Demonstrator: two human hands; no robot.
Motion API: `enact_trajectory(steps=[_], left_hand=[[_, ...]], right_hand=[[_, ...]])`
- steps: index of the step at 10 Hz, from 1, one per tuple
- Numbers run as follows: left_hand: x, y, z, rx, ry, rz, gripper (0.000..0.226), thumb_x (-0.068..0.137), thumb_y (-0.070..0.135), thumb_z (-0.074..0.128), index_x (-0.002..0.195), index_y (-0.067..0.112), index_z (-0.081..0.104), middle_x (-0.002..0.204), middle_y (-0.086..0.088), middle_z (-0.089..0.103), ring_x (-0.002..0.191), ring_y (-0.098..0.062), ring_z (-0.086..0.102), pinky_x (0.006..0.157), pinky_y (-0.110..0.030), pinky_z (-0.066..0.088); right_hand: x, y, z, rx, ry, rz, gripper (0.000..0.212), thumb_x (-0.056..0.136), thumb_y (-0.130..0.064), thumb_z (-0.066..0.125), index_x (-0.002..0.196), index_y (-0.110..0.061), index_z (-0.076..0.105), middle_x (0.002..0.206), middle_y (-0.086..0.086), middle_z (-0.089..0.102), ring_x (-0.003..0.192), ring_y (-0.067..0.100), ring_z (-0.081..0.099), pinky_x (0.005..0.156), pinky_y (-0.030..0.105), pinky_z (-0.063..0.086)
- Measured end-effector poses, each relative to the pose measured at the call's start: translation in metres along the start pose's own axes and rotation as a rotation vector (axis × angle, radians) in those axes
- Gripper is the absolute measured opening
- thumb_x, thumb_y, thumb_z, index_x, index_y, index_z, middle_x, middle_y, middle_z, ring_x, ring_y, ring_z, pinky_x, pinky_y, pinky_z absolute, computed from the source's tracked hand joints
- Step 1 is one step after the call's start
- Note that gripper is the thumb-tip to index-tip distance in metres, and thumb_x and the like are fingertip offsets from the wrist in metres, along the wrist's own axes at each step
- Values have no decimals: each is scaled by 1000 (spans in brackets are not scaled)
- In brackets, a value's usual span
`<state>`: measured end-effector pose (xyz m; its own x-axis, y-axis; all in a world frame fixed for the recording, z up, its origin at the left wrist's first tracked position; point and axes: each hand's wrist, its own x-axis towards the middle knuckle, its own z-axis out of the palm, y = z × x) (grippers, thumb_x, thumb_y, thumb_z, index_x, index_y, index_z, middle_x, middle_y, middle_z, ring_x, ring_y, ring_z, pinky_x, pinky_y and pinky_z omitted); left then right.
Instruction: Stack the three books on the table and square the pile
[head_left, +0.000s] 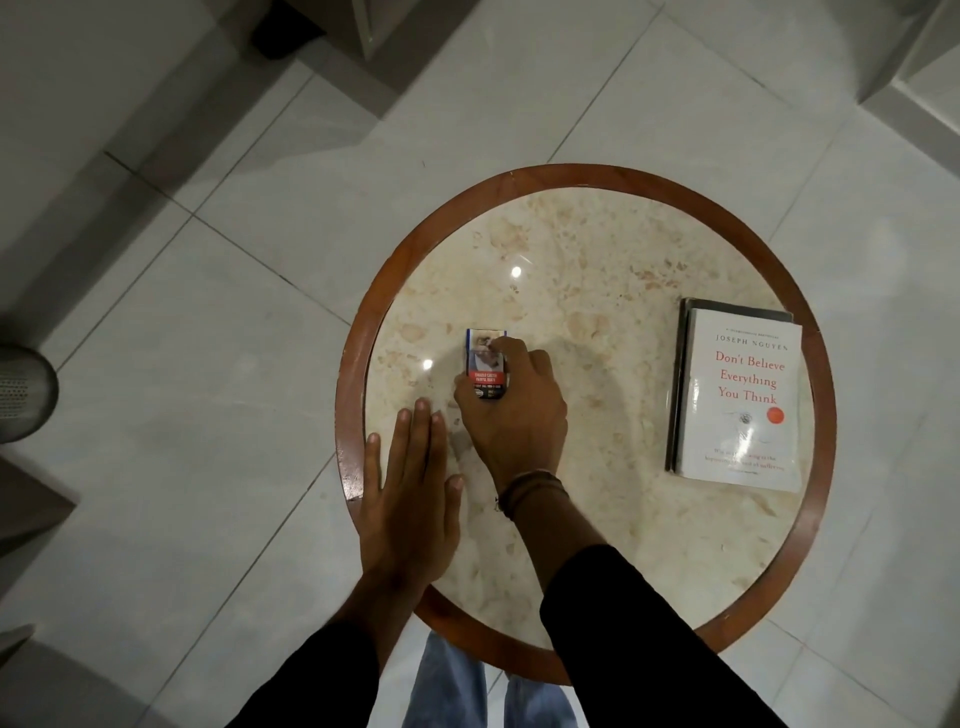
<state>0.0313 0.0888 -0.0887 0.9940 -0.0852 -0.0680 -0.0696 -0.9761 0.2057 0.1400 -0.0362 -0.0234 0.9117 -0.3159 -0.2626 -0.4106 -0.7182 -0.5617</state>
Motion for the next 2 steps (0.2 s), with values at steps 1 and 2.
enact_trajectory(steps=[1,2], left_hand=[[-5,-1,0,-9,29,10,79,105,47,52,171,16,24,179,-10,31,166,-30,23,138,-49,0],[2,4,-4,-18,37,16,79,105,44,54,172,15,22,178,-12,32,165,-34,27,136,-57,14]], right_hand=[[-6,0,-7,35,-7,-1,59,85,-59,72,134,-29,63,119,-3,67,99,21,72,82,43,68],[-14,5,-18,56,58,-27,53,85,-56,76,129,-28,65,116,-3,68,96,19,72,79,42,67]])
